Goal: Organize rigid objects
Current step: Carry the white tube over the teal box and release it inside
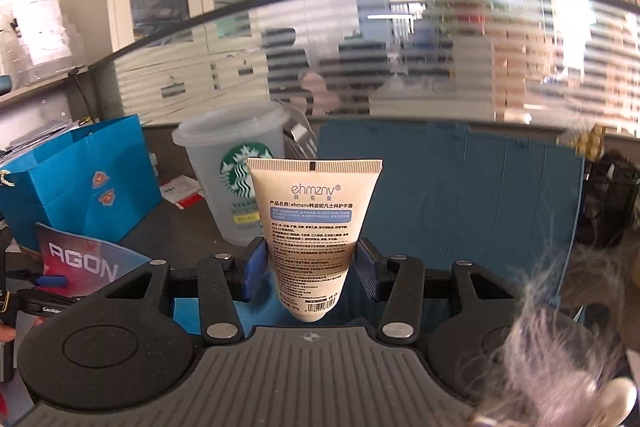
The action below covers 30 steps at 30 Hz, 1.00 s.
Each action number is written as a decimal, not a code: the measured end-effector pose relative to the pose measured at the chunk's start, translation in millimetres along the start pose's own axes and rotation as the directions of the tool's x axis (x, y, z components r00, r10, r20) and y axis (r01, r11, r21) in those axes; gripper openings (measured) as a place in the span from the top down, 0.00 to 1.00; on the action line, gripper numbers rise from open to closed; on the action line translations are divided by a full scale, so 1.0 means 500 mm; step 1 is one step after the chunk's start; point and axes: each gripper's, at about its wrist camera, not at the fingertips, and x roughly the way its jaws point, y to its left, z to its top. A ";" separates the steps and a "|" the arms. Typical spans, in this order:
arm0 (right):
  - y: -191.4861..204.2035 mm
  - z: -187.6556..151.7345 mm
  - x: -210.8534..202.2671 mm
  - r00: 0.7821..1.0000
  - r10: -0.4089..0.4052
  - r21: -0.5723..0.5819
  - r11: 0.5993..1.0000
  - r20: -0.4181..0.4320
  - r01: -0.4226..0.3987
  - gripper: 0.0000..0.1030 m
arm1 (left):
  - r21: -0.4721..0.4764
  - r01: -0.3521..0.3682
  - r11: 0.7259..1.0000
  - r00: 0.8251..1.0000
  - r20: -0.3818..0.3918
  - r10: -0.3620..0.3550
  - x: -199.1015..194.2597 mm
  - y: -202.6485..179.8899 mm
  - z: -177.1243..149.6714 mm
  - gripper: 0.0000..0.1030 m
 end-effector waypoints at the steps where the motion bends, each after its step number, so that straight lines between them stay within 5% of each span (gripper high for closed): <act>1: -0.004 -0.003 0.006 1.000 0.000 0.011 1.000 -0.007 0.000 0.56 | 0.000 0.000 1.000 1.000 0.000 0.000 0.000 0.000 0.000 0.00; 30: -0.099 -0.060 -0.010 0.999 0.047 0.211 0.977 -0.015 -0.043 0.55 | 0.000 0.000 1.000 1.000 0.000 0.000 0.000 0.000 0.000 0.00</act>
